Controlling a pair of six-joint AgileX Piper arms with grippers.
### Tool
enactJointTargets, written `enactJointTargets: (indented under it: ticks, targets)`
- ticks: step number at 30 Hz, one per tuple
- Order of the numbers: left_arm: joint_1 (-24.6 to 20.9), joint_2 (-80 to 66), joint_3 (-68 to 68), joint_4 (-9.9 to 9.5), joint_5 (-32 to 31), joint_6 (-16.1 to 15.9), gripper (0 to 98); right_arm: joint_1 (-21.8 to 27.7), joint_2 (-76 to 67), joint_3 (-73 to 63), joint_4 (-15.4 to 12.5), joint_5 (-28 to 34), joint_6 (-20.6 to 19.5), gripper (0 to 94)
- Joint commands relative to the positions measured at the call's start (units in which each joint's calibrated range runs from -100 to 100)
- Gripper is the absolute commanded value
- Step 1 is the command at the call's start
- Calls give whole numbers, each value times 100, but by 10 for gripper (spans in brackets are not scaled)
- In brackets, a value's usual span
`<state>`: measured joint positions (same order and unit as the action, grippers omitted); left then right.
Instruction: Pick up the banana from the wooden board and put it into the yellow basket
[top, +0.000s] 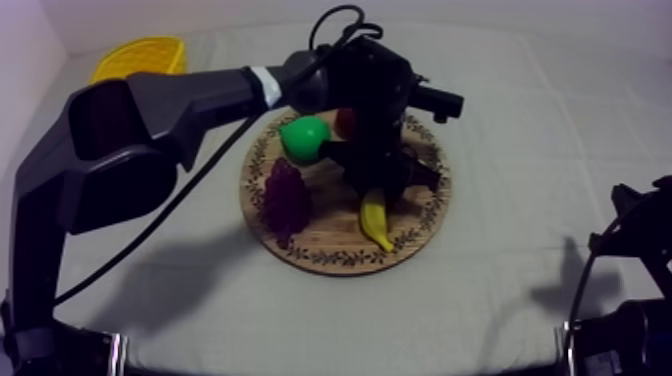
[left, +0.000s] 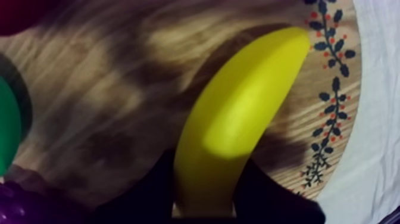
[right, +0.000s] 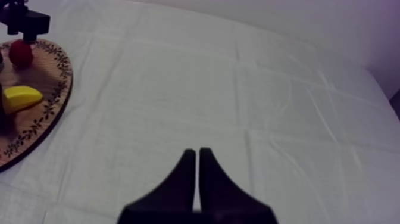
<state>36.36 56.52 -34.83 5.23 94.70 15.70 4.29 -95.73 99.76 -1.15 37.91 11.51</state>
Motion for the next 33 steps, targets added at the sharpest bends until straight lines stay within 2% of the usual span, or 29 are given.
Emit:
enactJointTargets:
  ticks: [1,10,15,24,33]
  targets:
    - [8,-10,-14,-31,15,3,285,0,-2,2,1,-1,-1,3]
    - [13,-709,-185,-514,453,35,267,0,-2,2,1,-1,-1,3]
    - [-210,-1606,-59,-779,504,-8,271,0,-2,2,1,-1,-1,3]
    - [-1197,-3075,902,-1199,514,-216,277,0,-2,2,1,-1,-1,3]
    - [-2355,-3698,1324,-1479,514,-570,277,0,-2,2,1,-1,-1,3]
